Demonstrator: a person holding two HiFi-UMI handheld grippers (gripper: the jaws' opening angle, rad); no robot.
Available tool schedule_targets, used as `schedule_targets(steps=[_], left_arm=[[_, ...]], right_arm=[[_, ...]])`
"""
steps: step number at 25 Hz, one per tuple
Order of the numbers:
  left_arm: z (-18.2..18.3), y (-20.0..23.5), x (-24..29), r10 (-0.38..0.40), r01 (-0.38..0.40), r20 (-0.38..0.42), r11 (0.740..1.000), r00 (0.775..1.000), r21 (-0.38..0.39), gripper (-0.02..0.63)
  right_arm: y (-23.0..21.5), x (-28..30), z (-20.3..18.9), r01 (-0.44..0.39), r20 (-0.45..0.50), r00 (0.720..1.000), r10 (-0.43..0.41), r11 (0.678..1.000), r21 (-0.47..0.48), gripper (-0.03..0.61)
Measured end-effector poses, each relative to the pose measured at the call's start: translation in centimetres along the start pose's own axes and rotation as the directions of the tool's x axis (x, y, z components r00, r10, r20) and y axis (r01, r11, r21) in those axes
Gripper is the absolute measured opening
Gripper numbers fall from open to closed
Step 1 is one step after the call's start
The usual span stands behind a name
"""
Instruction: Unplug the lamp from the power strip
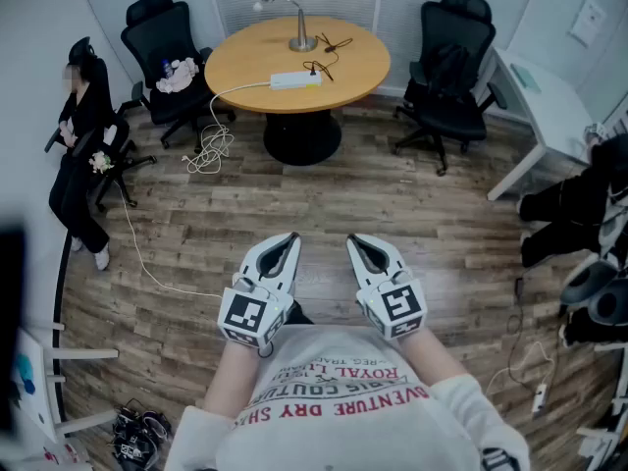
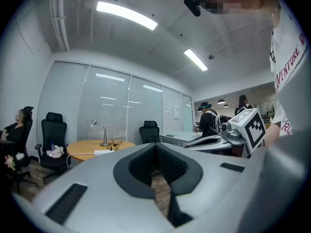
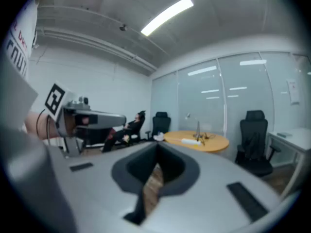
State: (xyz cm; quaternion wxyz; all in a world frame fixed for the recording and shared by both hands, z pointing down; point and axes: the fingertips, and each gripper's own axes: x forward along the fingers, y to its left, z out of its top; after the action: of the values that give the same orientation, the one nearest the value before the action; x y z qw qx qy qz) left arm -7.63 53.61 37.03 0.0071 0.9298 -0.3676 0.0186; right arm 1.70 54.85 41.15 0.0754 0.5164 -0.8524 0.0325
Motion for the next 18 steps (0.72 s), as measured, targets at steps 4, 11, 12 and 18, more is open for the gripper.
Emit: schedule_targets(steps=[4,11,12,18], left_arm=[[0.0,-0.1,0.4,-0.003,0.003,-0.002,1.0,1.0,0.001,0.031],[-0.1,0.5,1.3,-0.019,0.019,-0.012,1.0,1.0,0.0,0.031],[0.0,0.7,1.5,-0.02,0.02,-0.01,1.0,1.0,0.001,0.031],[-0.4,1.6,2.6,-0.043,0.043,-0.021,0.999,0.999,-0.008,0.031]], right_arm=[[-0.3,0.0,-0.1,-0.005,-0.004,1.0,0.005,1.0,0.001,0.029],[-0.7,0.7,0.3,0.012,-0.002,1.0,-0.012,1.0,0.0,0.029],[-0.8,0.9,0.2,0.011,-0.005,1.0,-0.011,1.0,0.006,0.029],[-1.1,2.2,-0.8,0.002,-0.014,1.0,-0.001,0.999,0.051,0.029]])
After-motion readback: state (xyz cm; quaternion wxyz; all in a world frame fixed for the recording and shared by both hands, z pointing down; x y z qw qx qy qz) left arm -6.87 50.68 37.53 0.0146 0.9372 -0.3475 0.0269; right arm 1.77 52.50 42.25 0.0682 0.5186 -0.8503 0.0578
